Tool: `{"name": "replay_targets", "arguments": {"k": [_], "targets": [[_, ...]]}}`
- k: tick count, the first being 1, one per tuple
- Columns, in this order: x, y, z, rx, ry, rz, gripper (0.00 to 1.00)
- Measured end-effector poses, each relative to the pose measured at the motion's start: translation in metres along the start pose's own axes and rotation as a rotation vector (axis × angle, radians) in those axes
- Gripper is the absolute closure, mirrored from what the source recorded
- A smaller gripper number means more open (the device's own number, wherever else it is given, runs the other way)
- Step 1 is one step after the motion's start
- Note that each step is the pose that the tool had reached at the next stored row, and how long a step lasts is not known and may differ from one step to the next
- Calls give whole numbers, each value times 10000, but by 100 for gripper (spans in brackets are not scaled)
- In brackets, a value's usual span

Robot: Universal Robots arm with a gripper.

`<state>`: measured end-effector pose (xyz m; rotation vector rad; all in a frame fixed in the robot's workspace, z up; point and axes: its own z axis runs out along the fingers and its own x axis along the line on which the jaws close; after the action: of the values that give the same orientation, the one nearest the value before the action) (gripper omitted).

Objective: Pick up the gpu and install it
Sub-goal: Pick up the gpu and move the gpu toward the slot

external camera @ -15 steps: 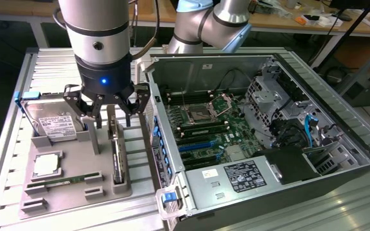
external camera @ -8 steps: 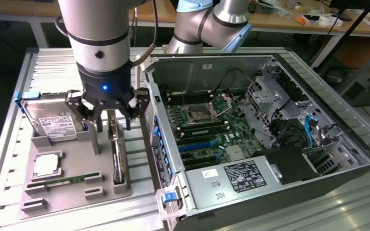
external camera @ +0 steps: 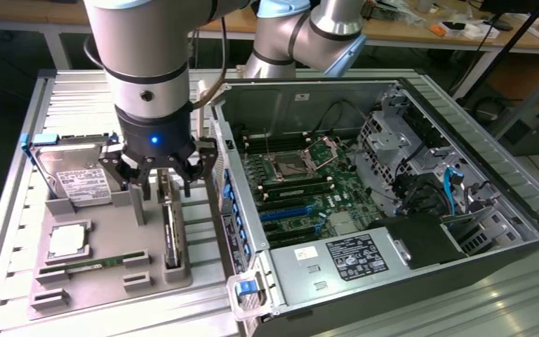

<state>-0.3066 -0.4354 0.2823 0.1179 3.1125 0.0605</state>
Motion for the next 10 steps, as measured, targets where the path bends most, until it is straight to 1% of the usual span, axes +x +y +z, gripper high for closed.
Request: {"name": "replay_targets", "arguments": {"k": [7,10], "targets": [[2,-13,76,7,0,1,40],[0,-35,103,7,-2,0,40]]}}
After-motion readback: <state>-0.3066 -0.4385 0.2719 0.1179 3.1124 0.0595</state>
